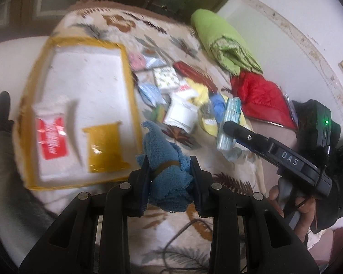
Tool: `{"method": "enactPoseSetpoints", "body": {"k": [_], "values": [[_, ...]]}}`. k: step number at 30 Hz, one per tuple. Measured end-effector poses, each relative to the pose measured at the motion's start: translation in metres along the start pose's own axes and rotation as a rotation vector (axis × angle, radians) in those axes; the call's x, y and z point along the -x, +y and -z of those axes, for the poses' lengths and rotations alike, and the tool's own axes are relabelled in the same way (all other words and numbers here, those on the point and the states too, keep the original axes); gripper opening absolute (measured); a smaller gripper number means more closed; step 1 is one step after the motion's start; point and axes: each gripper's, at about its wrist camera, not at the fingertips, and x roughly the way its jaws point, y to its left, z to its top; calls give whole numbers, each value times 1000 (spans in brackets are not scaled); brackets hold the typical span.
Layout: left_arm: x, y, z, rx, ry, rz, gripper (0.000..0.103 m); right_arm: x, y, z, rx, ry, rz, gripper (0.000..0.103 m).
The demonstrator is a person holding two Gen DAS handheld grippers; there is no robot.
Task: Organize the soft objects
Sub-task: 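Lower the blue cloth and teal packet into the tray and open both tools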
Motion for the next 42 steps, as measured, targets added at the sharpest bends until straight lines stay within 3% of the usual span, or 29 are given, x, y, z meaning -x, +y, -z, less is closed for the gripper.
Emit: {"method": "enactPoseSetpoints", "body": {"k": [7, 16, 27, 42], "values": [[28, 34, -15, 9, -41, -40, 30, -20, 43, -4, 57, 28, -30, 49], [29, 81, -46, 35, -53, -79, 30, -56, 86, -12, 113, 72, -41, 49], [-1, 113, -77, 8, -28, -147, 30, -111, 101, -17, 143, 129, 1, 49], [-50, 148, -97, 11, 45, -202, 31, -167, 110, -14, 191, 189, 63, 49]]}}
